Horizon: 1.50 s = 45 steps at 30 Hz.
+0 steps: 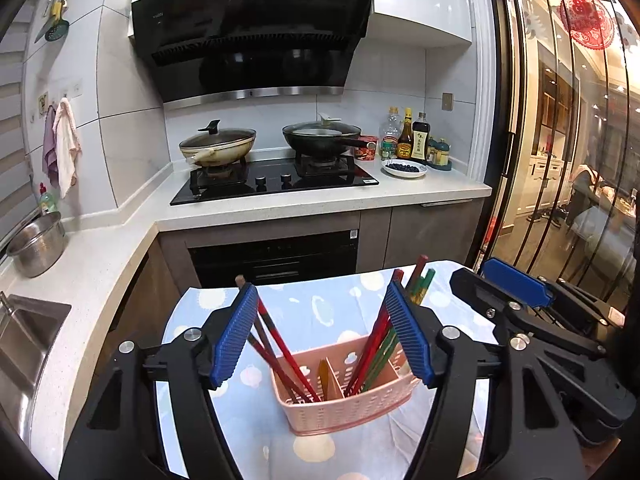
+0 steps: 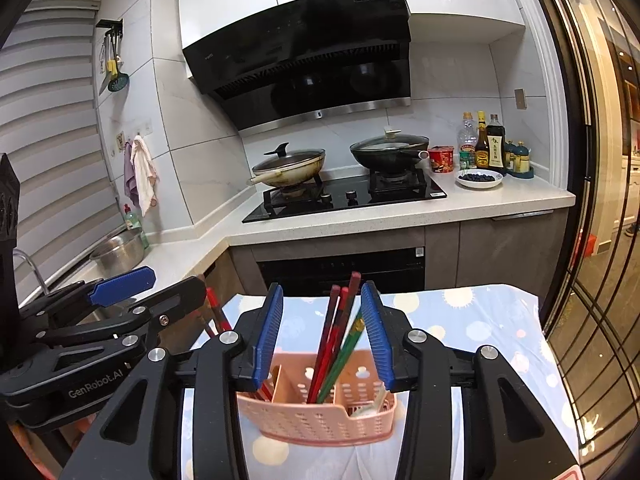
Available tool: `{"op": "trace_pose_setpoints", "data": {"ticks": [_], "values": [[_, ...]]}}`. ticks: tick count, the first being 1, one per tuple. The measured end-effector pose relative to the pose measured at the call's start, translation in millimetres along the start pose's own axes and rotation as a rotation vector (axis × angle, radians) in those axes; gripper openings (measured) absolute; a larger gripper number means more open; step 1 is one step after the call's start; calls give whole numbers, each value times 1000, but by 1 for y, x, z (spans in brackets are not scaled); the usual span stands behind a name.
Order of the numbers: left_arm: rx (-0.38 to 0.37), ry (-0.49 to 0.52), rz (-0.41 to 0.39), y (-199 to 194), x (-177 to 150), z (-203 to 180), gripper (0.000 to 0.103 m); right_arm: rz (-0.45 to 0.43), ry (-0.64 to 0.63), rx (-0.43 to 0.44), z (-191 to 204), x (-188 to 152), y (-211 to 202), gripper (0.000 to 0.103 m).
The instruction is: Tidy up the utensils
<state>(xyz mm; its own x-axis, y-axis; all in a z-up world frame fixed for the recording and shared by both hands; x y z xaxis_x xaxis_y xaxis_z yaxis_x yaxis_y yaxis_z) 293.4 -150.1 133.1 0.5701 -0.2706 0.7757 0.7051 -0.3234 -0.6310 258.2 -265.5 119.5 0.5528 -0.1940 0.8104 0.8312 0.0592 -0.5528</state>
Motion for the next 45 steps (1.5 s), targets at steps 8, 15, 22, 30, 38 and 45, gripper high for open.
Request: {"op": "trace_pose_setpoints", "data": {"ticks": [8, 15, 22, 30, 38, 45], "values": [[20, 3, 14, -10, -28, -1, 73, 7, -23, -48, 3, -30, -23, 47], [36, 8, 35, -17, -56, -4, 78, 55, -16, -60, 2, -61, -34, 47], [50, 21, 46, -23, -85, -10, 88, 83, 0, -88, -4, -92, -45, 49], [50, 35, 67, -28, -114, -17, 89, 92, 2, -140, -9, -118, -61, 51], [57, 13, 98, -27, -138, -15, 90, 92, -2, -192, -16, -144, -75, 54], [91, 4, 114, -27, -157, -11, 94, 101, -21, -213, -19, -161, -82, 70]]}}
Point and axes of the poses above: each gripper's, at about its wrist camera, not at the fingertips, and y roughly the way its jaws point, z to its left, x to its top, the point moved 7 cm from there along y, roughly the way its jaws point, and after that the axes turned 11 degrees about z, right-handed, at the moved point
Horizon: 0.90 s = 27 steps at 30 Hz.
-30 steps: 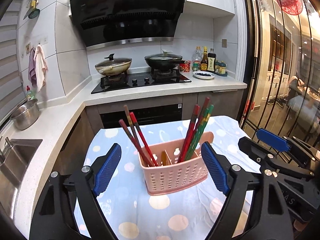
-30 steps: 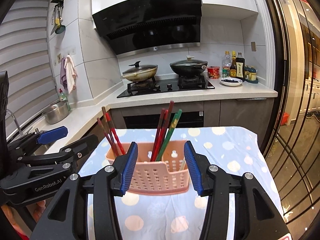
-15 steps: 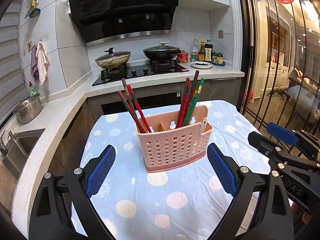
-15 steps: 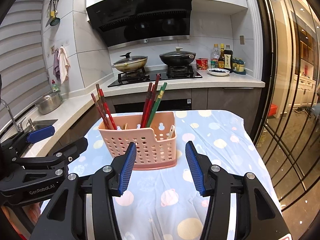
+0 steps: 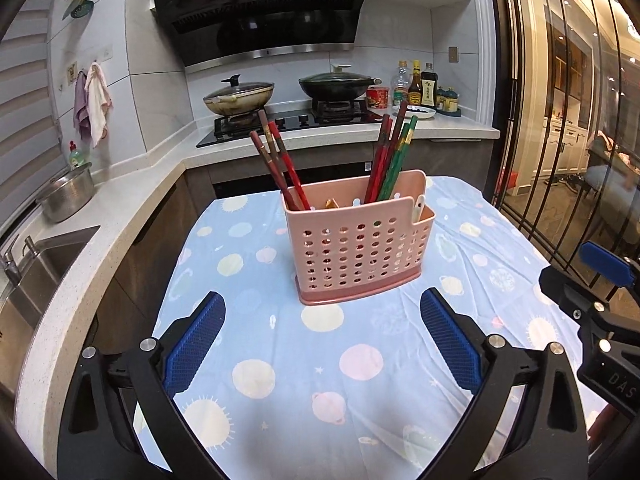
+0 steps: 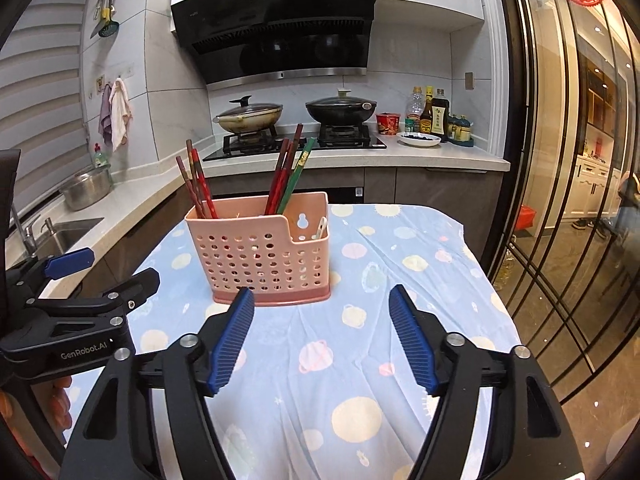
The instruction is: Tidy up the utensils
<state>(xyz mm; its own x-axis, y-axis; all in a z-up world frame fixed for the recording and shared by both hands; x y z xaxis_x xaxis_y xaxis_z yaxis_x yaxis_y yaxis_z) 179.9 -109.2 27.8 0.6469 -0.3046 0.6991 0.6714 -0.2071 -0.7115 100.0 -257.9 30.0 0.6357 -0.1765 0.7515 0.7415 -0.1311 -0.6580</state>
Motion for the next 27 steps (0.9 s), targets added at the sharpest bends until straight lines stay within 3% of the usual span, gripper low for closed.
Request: {"op": "trace_pose_setpoints", "data": {"ticks": [4, 9, 11, 27], "values": [[9, -1, 11, 2, -9, 1, 94, 21, 5, 8, -2, -8, 1, 82], [23, -7, 22, 3, -20, 3, 96, 45, 26, 16, -9, -22, 5, 87], [24, -11, 28, 3, -25, 5, 96, 60, 32, 19, -11, -27, 8, 96], [66, -42, 73, 8, -55, 15, 96, 51, -3, -42, -1, -42, -1, 96]]}}
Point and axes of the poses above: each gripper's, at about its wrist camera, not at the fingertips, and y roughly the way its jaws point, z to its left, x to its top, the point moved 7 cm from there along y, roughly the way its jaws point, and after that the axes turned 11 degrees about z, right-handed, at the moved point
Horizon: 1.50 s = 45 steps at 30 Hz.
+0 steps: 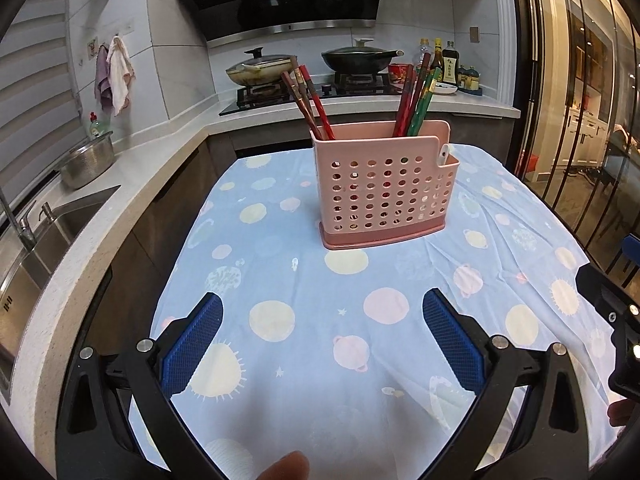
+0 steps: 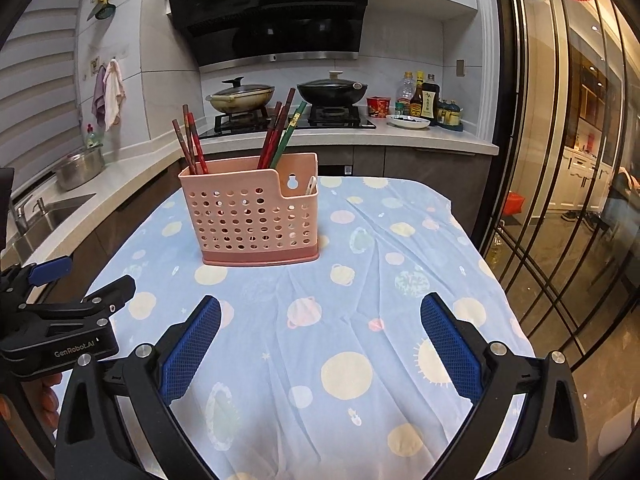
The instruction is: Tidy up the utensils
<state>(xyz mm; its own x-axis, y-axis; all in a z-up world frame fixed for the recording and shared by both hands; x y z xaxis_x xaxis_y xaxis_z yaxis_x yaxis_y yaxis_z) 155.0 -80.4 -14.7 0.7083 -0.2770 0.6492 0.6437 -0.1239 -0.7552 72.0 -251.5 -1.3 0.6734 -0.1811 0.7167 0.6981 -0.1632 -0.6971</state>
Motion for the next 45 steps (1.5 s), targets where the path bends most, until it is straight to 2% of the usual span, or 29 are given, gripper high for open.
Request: {"op": "trace_pose_setpoints", "data": {"ticks": [15, 45], "values": [[-5, -21, -6, -4, -6, 8, 96, 25, 2, 6, 4, -8, 3, 96], [-9, -64, 11, -5, -10, 17, 96, 5, 33, -21, -8, -9, 3, 96]]}}
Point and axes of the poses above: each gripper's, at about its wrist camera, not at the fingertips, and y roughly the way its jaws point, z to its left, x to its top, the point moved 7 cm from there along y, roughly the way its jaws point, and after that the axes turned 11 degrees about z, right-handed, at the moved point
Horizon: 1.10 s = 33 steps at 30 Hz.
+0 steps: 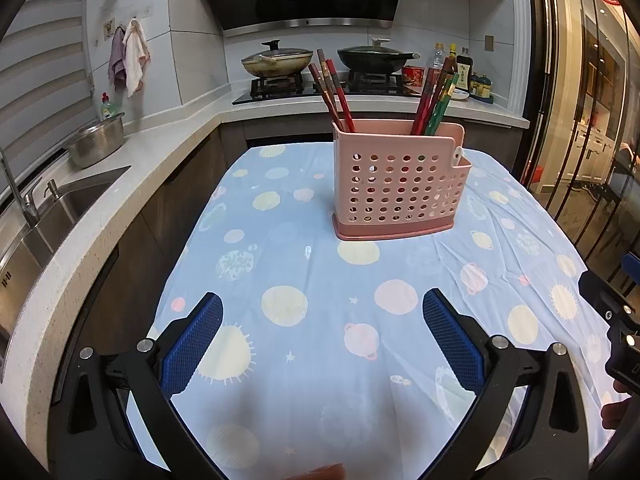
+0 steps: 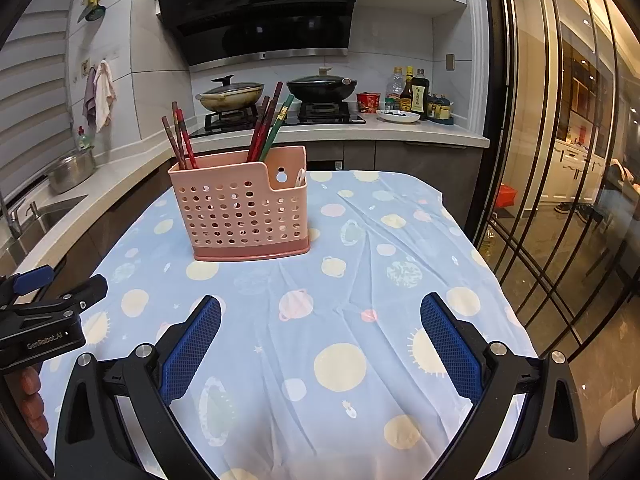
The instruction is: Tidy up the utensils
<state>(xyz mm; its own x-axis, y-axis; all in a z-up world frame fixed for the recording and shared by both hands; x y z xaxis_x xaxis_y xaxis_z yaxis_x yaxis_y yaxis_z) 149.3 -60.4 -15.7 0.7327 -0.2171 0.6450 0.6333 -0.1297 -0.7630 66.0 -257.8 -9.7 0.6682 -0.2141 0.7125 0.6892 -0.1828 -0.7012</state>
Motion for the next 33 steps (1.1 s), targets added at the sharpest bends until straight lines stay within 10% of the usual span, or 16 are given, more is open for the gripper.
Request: {"op": "trace_pose_setpoints", "data": {"ticks": [33], "values": [[17, 10, -20, -3, 0, -1, 96, 5, 2, -4, -2, -3, 1, 96]]}}
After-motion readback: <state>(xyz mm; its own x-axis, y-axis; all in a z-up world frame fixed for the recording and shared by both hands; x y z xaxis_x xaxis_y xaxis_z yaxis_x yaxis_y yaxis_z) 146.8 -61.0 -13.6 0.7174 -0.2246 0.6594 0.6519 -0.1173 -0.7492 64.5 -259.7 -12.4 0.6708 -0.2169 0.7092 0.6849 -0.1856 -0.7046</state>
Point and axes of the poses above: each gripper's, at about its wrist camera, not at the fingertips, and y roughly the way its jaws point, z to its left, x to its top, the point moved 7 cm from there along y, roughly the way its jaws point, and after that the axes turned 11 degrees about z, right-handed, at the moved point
